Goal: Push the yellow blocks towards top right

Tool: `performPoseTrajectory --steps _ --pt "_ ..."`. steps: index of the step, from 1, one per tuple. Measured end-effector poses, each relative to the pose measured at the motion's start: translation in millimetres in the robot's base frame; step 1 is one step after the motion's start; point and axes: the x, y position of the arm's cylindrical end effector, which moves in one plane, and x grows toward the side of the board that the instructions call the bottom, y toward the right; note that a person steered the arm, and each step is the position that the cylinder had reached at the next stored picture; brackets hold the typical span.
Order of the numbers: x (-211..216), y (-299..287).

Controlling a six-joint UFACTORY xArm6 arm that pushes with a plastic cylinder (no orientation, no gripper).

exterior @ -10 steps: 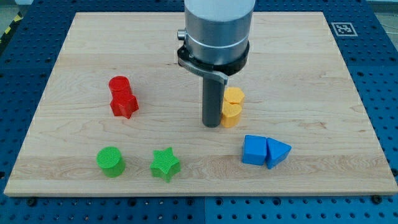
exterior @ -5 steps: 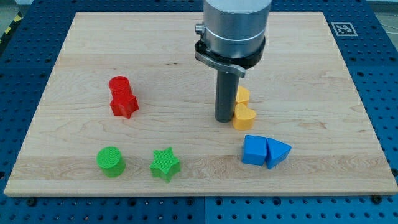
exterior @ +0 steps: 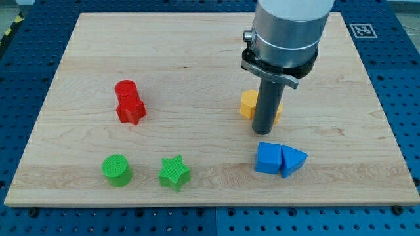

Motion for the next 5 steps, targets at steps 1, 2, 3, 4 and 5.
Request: performPoseTrajectory --steps 1,2,3,4,5 --pt "2 28" --pt "2 51" --pt "4 51" --pt "22 54" --pt "29 58"
